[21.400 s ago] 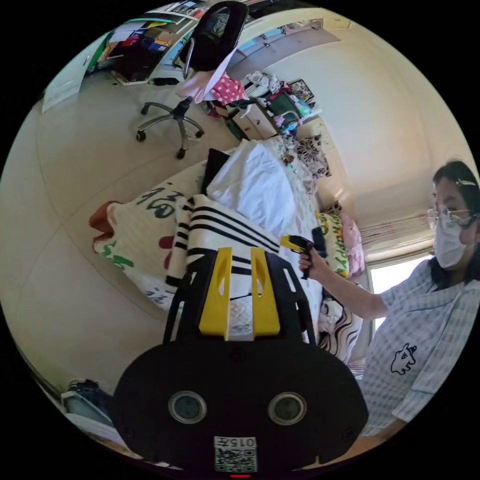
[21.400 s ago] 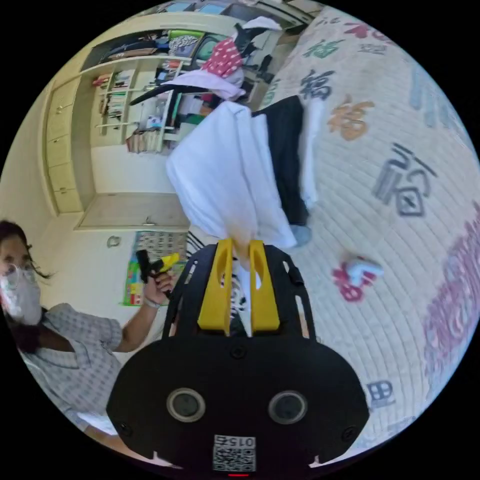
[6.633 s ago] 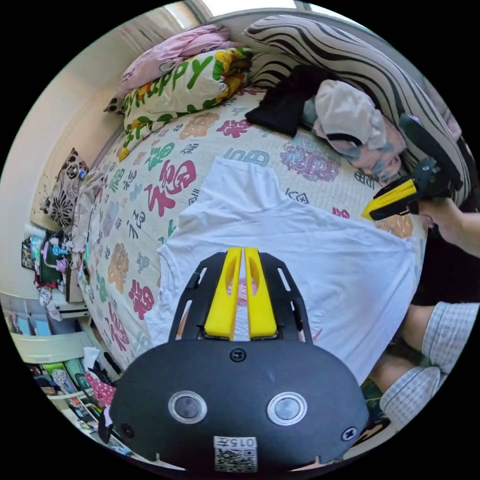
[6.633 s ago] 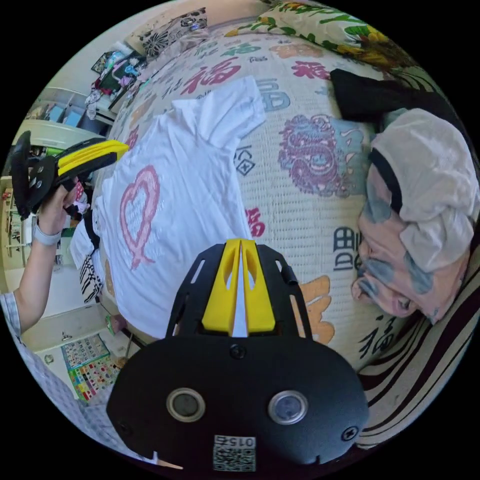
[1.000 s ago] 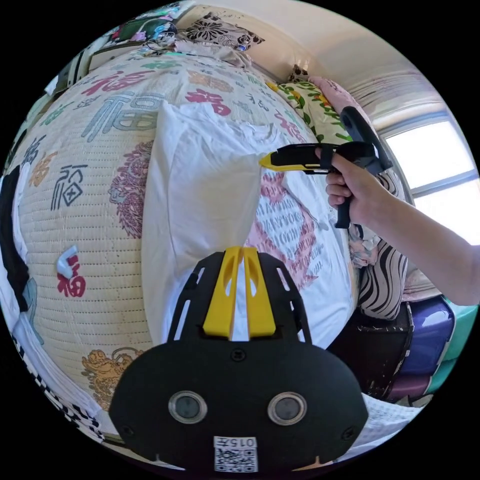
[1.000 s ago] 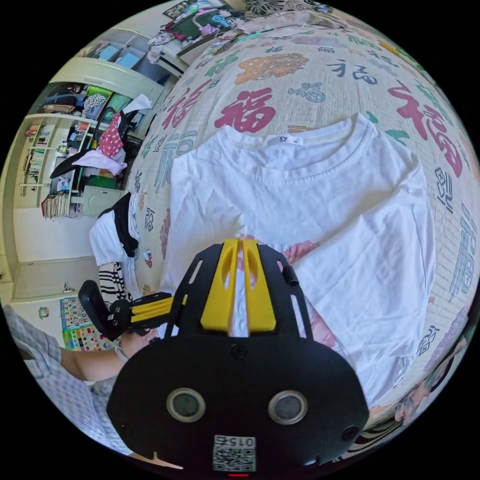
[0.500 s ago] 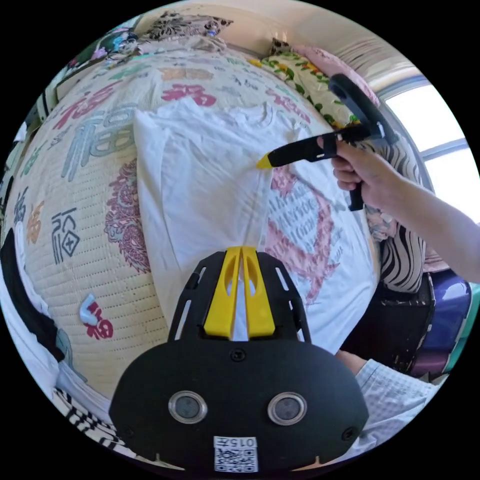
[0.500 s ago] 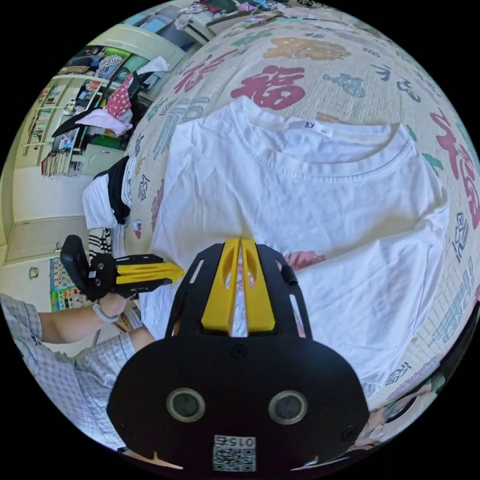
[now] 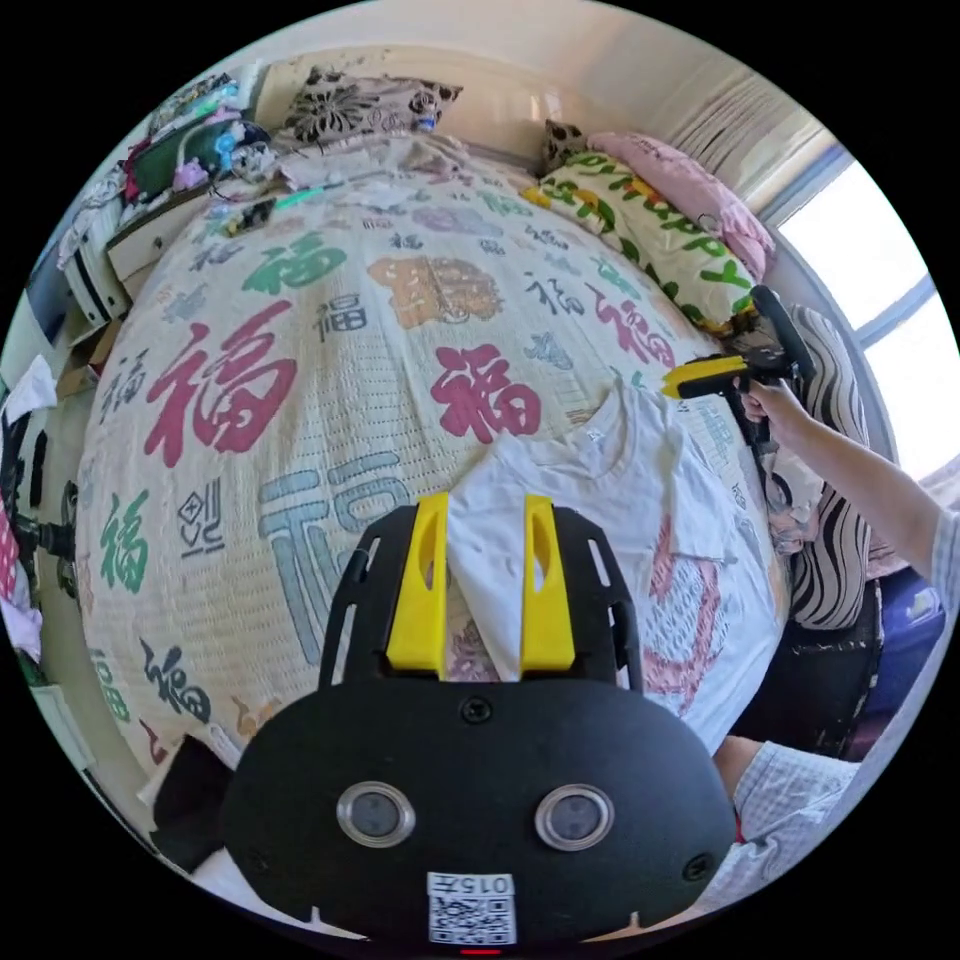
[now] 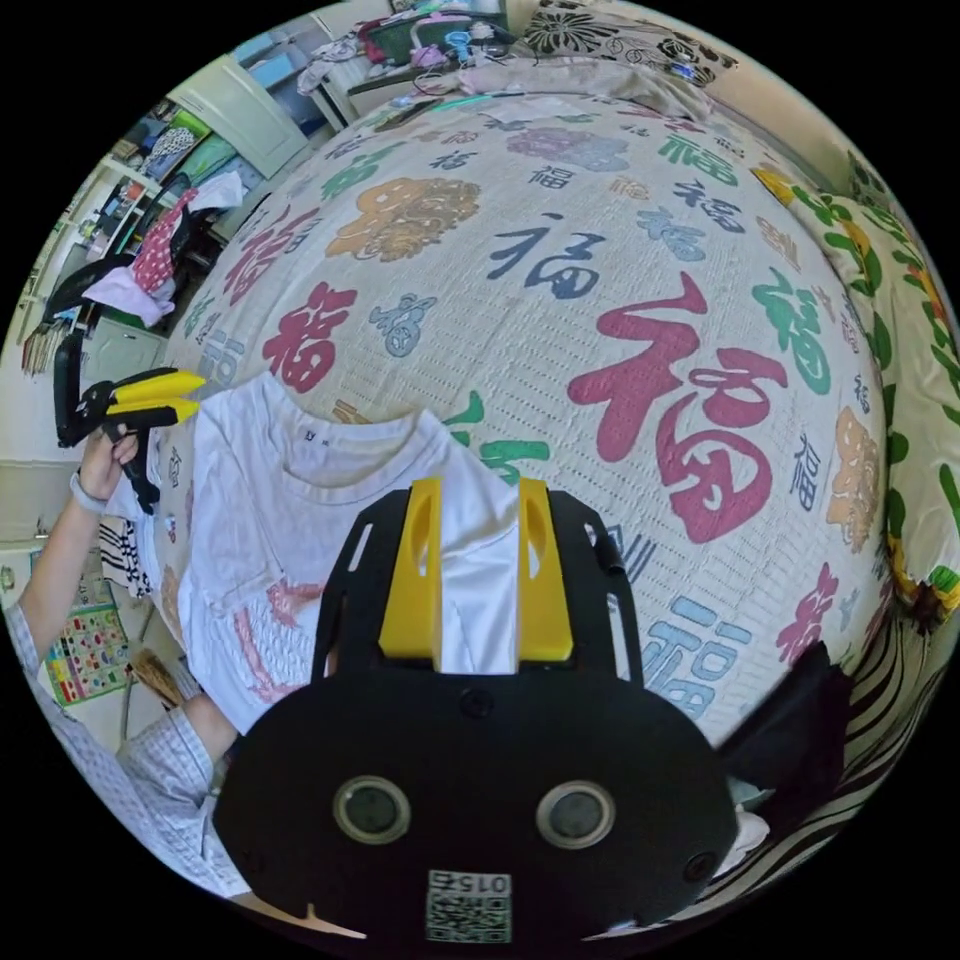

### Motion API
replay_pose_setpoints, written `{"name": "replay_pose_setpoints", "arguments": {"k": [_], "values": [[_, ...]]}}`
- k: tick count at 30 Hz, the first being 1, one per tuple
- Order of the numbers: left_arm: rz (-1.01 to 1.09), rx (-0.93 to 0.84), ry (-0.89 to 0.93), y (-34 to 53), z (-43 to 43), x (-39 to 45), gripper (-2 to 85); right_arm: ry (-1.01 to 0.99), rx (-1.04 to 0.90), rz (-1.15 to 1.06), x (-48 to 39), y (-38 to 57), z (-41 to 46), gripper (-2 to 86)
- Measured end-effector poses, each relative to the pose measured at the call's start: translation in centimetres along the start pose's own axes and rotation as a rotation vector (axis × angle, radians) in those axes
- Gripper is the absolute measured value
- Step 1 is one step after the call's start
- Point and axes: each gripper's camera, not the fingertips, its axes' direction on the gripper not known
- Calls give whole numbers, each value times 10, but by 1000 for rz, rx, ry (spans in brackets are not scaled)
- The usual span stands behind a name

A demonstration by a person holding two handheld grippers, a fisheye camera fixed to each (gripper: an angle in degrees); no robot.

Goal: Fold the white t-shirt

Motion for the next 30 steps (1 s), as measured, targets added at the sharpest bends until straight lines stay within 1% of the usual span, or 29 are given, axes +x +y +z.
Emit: {"name": "replay_pose_setpoints", "arguments": {"k": [2,4,6,7,8,9,10,11,13,15,18,21,23,24,27,30], "values": [[28,-80,-26,-21,20,6,103,29,-74,13,6,-4,16,118],[61,-215,-11,-37,51,15,90,29,-103,41,9,-1,25,115],[70,-252,-43,-41,61,20,58,54,-92,34,7,6,23,94],[87,-257,-88,-42,61,24,35,77,-101,-9,4,11,22,62],[103,-273,-81,-43,62,25,24,93,-129,-50,2,15,21,16],[105,-309,-60,-46,64,26,16,86,-153,-68,2,17,20,11],[100,-337,-42,-49,63,26,10,40,-217,-101,4,20,20,2],[98,-341,-39,-52,62,26,8,28,-252,-119,7,24,17,-2],[114,-303,-31,-63,47,29,2,57,-213,-122,12,30,2,-6],[136,-305,-27,-76,37,34,-1,26,-175,-91,22,33,-15,-8],[178,-297,-47,-99,24,45,-3,59,-156,-60,36,37,-34,-9],[181,-186,-94,-123,5,54,-3,115,-49,25,53,46,-57,-9],[159,-114,-116,-133,-6,57,-2,89,65,103,69,59,-75,-8],[156,-88,-121,-135,-11,59,-2,77,83,115,72,63,-78,-8],[185,-57,-120,-122,-16,70,-1,26,112,99,78,93,-83,-8],[272,-16,-117,-77,-25,88,-1,-50,136,10,74,142,-86,-7]]}}
